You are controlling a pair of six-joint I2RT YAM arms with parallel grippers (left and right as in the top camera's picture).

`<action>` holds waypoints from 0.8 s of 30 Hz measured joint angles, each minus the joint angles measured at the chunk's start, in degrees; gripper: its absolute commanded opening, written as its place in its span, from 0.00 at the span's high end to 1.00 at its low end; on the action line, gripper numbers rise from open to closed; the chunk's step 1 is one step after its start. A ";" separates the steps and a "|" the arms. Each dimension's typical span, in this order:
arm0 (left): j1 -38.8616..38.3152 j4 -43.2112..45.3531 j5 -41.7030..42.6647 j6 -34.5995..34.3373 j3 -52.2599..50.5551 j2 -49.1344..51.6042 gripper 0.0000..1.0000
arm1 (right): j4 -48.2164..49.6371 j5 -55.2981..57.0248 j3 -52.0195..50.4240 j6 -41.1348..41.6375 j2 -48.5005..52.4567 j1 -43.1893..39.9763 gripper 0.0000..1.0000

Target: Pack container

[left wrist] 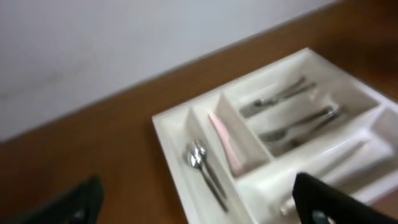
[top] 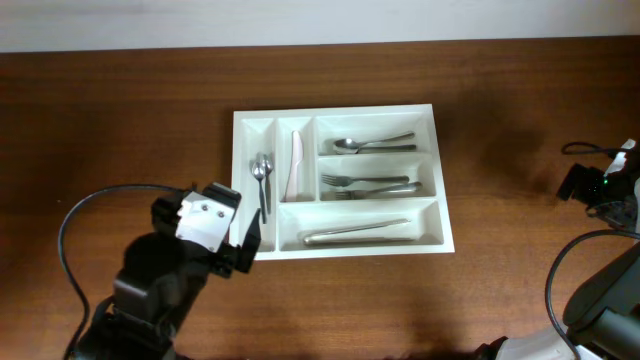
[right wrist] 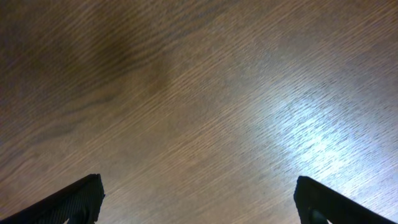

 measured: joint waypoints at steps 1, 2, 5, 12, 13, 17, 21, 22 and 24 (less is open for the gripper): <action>2.62 3.41 2.56 1.95 -2.95 -1.44 0.01 | -0.04 -0.04 0.00 0.02 0.00 0.00 0.01; 5.64 6.64 5.40 3.85 -6.38 -3.45 0.01 | -0.04 -0.04 0.00 0.02 0.00 -0.02 0.01; 12.22 13.31 11.23 7.13 -15.23 -10.03 0.01 | -0.02 -0.04 0.00 0.02 0.00 0.00 0.01; 19.61 16.70 15.82 9.88 -27.52 -21.88 0.01 | 0.00 -0.02 0.00 0.00 0.00 -0.02 0.01; 20.39 16.81 16.04 10.08 -28.48 -22.84 0.01 | 0.00 -0.02 0.00 0.02 0.00 -0.02 0.01; 22.62 16.96 16.41 10.32 -31.80 -26.43 0.01 | 0.00 -0.02 0.00 0.02 0.00 -0.02 0.01; 23.28 18.14 16.33 10.51 -35.34 -30.49 0.01 | -0.02 -0.04 0.00 0.00 0.00 -0.02 0.01; 23.28 18.56 16.35 10.51 -36.06 -31.26 0.01 | 0.00 -0.02 0.00 0.02 0.00 0.00 0.01; 23.28 20.59 16.31 10.36 -38.60 -33.42 0.01 | 0.00 -0.04 0.00 0.00 0.00 -0.02 0.01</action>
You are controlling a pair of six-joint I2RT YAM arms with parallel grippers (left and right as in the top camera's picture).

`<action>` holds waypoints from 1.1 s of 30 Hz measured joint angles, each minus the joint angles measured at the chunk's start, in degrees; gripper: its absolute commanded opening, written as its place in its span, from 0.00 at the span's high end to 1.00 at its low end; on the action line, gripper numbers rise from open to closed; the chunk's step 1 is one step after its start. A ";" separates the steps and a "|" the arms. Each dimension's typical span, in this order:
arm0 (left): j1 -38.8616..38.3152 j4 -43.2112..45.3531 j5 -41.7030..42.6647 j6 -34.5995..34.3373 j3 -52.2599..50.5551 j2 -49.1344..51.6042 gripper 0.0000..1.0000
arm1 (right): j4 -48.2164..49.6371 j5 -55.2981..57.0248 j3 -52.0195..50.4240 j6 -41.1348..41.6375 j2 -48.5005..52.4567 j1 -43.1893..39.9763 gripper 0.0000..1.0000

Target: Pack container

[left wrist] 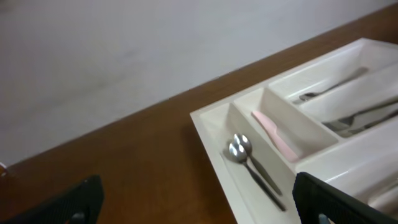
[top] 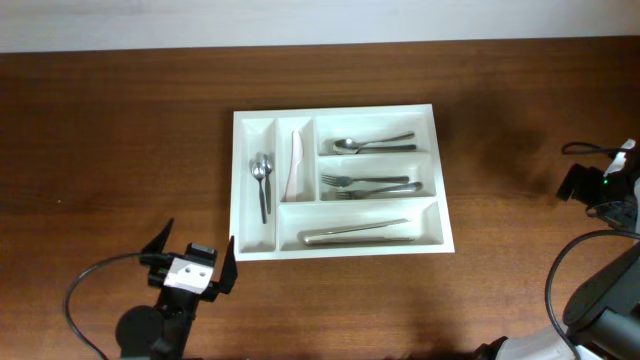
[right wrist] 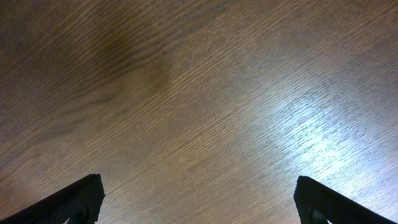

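Observation:
A white cutlery tray (top: 436,172) lies mid-table, holding two small spoons (top: 262,180) in the left slot, a pink utensil (top: 296,163) beside them, a spoon and forks in the right slots and a knife (top: 358,234) in the bottom slot. My left gripper (top: 193,258) stands open, empty, near the table's front edge, off the tray's lower left corner. In the left wrist view the tray rim (left wrist: 211,134), spoons (left wrist: 244,152) and pink utensil (left wrist: 277,132) show ahead of the left gripper (left wrist: 196,205). My right gripper (right wrist: 198,202) is open over bare wood.
The right arm's base and cables (top: 600,190) sit at the table's right edge. A pale wall (left wrist: 155,43) runs behind the table's far edge. Brown wood (top: 120,130) surrounds the tray.
My left gripper has drawn back from the tray's lower left corner toward the table's front edge and a little left. The tray's contents and the right arm have not changed.

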 measured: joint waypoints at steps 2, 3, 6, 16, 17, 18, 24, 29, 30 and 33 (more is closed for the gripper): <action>0.20 2.67 -0.20 -1.55 -2.89 -1.86 0.01 | 0.00 0.02 0.00 0.02 0.00 0.02 0.01; 0.50 3.78 -0.24 -2.78 -4.46 -2.78 0.01 | -0.02 0.02 0.00 0.02 0.00 0.02 0.01; 1.70 8.31 -0.55 -6.78 -8.61 -3.80 0.01 | 0.00 0.02 0.00 0.00 0.00 0.02 0.01; 3.04 10.71 -6.23 -12.70 -11.26 -3.98 0.01 | 0.00 0.02 0.00 0.02 0.00 0.02 0.01; 3.06 10.64 -6.93 -12.96 -11.26 -3.98 0.01 | -0.02 0.00 0.00 0.04 0.00 0.02 0.01; 3.10 10.60 -7.28 -13.09 -11.26 -3.98 0.01 | -0.02 0.02 0.00 0.00 0.00 0.02 0.01; 3.10 10.60 -7.74 -13.27 -11.26 -3.98 0.01 | 0.00 0.02 0.00 0.00 0.00 0.00 0.01; 3.10 10.60 -7.74 -13.27 -11.26 -3.98 0.01 | 0.00 0.02 0.00 0.02 0.00 0.02 0.01; 3.10 10.60 -7.74 -13.27 -11.26 -3.98 0.01 | 0.00 0.02 0.00 0.00 0.00 0.00 0.01; 3.10 10.60 -7.74 -13.27 -11.26 -3.98 0.01 | -0.02 0.02 0.00 0.04 0.00 0.00 0.01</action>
